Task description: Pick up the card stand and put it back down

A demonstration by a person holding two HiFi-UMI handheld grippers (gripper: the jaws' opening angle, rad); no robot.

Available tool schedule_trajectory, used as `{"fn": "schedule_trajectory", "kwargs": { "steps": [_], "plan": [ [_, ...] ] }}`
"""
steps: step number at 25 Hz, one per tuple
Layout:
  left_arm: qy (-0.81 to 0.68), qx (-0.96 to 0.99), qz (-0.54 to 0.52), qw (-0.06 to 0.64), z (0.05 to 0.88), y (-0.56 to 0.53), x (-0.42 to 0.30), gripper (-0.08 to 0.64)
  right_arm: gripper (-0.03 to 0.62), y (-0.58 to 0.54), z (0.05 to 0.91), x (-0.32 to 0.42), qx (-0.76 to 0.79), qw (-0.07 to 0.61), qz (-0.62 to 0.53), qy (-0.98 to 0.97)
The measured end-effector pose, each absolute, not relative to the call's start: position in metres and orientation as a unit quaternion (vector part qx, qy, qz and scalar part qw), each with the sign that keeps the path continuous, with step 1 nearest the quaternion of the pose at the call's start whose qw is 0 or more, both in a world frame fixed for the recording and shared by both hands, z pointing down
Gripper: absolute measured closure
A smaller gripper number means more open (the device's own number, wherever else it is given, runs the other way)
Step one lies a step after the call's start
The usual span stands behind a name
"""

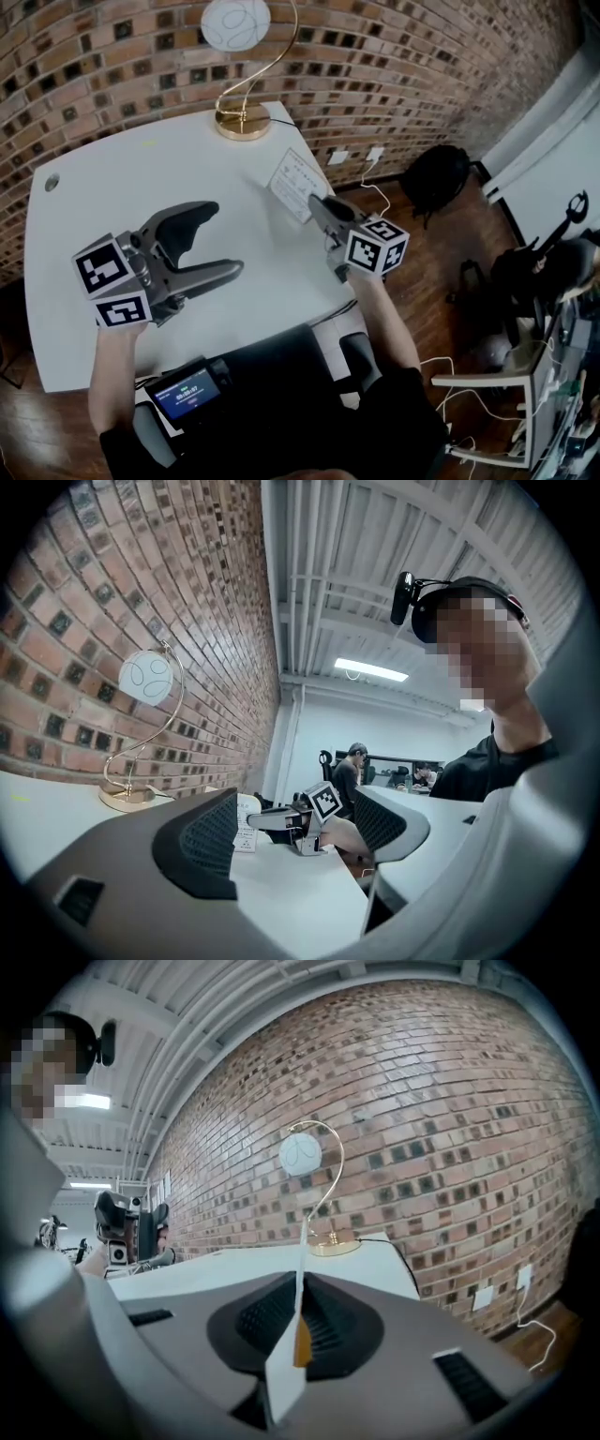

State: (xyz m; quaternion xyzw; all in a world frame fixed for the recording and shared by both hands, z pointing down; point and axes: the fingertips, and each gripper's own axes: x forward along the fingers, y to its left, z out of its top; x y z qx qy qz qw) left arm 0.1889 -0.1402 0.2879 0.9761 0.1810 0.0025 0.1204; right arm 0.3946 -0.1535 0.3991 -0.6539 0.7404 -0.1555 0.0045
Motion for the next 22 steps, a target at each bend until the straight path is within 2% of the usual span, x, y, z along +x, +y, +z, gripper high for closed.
{"fn": "schedule_trajectory", "kwargs": {
  "steps": [11, 22],
  "plan": [
    [0.180, 0.975, 0.012, 0.128, 0.300, -0.141, 0.183, 0.173, 0.566, -0.158, 0.390, 0.382, -0.617, 0.054, -0.175, 0.766],
    [0.154, 0.979, 0.015, 0.131, 0.305, -0.161, 0.159, 0.173, 0.566, -0.183, 0.347, 0.326, -0.512, 0.111, -0.178, 0.833]
  ]
}}
